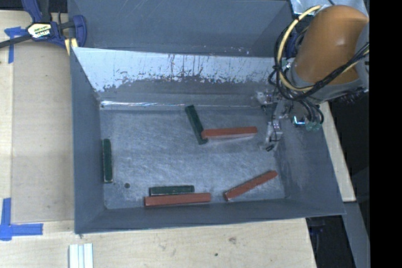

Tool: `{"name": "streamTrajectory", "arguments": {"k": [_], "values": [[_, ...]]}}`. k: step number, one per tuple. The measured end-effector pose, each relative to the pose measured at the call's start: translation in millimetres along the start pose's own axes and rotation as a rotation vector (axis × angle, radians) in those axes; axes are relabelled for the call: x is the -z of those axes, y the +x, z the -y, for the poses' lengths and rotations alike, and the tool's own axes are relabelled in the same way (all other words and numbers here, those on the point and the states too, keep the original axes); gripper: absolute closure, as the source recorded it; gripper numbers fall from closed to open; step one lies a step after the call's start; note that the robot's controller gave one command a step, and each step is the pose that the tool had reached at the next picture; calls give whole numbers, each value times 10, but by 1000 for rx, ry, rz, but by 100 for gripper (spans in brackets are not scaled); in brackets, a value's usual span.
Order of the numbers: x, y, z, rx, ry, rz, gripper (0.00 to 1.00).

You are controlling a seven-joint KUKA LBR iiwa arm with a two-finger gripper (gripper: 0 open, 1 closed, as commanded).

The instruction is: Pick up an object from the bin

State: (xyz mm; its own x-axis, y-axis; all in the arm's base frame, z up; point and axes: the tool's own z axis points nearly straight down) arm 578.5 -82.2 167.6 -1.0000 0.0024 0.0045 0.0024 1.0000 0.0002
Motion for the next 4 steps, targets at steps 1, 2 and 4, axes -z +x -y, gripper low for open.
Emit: {"name": "streamTrajectory", "arguments": {"k": [1,2,4], "values": [[-994,703,-110,297,1,4,0],[-674,881,-90,532,2,5,0],[-962,899,29,563,5,17,0]]}}
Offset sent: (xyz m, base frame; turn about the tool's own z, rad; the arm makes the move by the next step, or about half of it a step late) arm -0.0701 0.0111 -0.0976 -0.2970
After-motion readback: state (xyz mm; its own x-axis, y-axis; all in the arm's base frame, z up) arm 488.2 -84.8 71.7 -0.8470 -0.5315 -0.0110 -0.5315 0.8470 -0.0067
